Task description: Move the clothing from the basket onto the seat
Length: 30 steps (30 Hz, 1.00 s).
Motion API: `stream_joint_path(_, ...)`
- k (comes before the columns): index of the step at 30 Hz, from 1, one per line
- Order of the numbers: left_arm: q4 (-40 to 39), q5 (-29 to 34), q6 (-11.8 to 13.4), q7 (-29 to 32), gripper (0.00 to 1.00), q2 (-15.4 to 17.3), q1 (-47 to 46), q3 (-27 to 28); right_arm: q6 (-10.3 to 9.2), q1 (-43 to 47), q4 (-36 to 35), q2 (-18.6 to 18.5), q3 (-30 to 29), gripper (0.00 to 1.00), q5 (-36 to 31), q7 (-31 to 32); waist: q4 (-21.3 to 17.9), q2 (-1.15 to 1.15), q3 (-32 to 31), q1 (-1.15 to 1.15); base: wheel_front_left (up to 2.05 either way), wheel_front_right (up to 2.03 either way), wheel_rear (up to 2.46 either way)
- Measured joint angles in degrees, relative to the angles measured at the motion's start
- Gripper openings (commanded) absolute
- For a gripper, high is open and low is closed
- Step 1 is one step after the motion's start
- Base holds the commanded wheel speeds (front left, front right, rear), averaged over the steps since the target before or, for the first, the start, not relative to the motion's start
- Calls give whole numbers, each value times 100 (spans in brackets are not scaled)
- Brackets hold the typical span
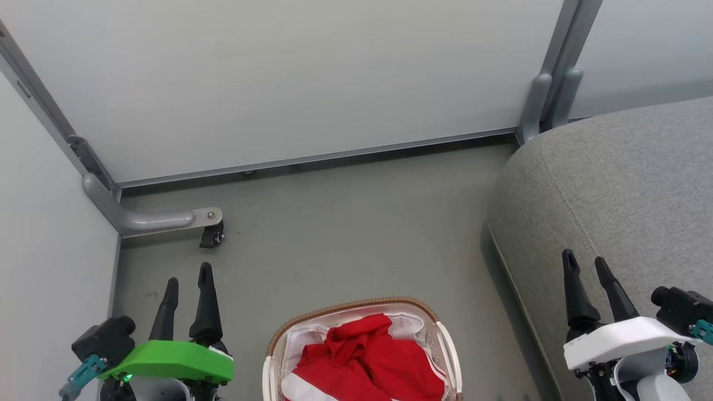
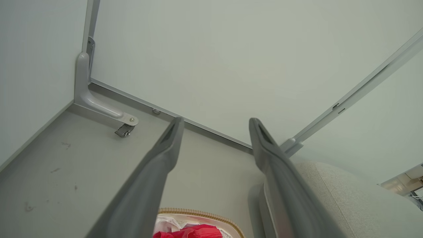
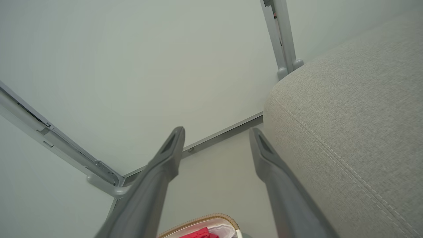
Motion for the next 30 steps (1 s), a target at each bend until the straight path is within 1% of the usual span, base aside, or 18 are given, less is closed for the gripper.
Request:
stream_joint_path(12, 194, 659, 22, -179, 100, 4, 34, -65, 0, 35, 23, -8, 92, 100, -836, -176, 18, 0, 3, 0, 0, 0, 0)
stream_joint_path(30, 482, 1424, 66, -408, 100, 12, 65, -52, 1, 69, 78, -23, 141, 100, -1844, -401, 47, 0, 1, 0, 0, 0, 0)
